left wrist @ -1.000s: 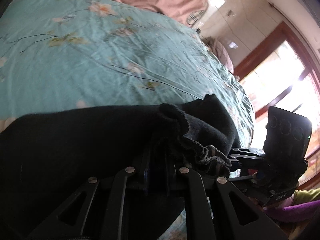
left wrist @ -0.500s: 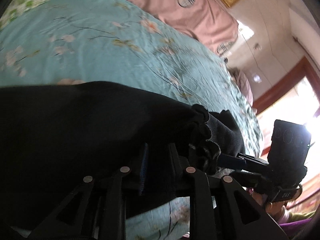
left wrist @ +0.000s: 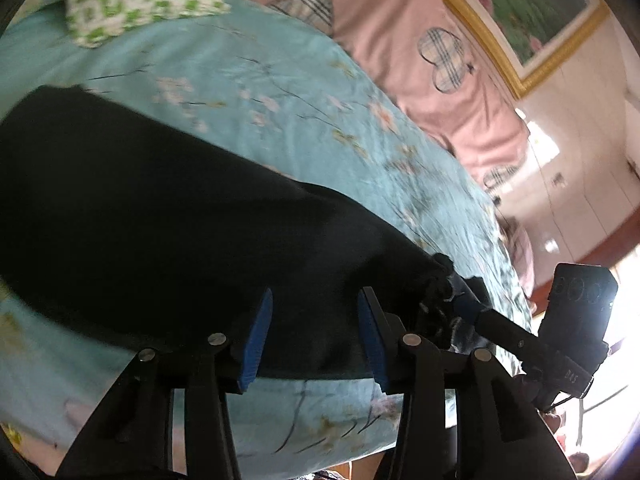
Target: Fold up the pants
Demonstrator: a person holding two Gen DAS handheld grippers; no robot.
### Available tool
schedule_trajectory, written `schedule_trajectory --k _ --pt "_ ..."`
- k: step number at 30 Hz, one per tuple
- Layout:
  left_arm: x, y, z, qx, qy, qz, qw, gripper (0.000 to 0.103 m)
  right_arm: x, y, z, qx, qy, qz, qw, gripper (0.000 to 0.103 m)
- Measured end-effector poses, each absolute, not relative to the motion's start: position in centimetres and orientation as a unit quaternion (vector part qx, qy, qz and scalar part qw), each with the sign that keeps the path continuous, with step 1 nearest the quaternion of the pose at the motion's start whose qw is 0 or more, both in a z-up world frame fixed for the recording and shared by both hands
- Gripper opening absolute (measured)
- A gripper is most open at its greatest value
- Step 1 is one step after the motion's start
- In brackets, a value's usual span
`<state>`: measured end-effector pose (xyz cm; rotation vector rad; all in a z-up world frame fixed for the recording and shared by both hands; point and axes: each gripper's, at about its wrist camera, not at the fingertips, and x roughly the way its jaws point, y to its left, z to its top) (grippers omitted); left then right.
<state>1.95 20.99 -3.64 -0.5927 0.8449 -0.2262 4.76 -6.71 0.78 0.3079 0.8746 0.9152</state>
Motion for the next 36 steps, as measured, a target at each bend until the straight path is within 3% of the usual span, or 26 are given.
schedule_trajectory --k 4,33,34,36 --pt "-1.0 22.9 -3.4 -0.315 0.381 -0.049 0.868 0.056 5.3 -5.0 1.1 0.129 0.404 0.442 0.79 0.046" --pt "-6.2 33.0 -4.7 -0.408 0.334 0.106 0.843 0.056 8.3 6.3 3.7 0.062 0.401 0.526 0.747 0.049" --pt "-6.2 33.2 -4.9 -0.411 0.333 0.107 0.842 0.056 8.3 6.6 3.7 0.06 0.402 0.528 0.746 0.05" --pt "-6.0 33.6 -5.2 -0.419 0.334 0.11 0.837 0.056 8.6 7.3 3.7 0.058 0.403 0.531 0.743 0.061"
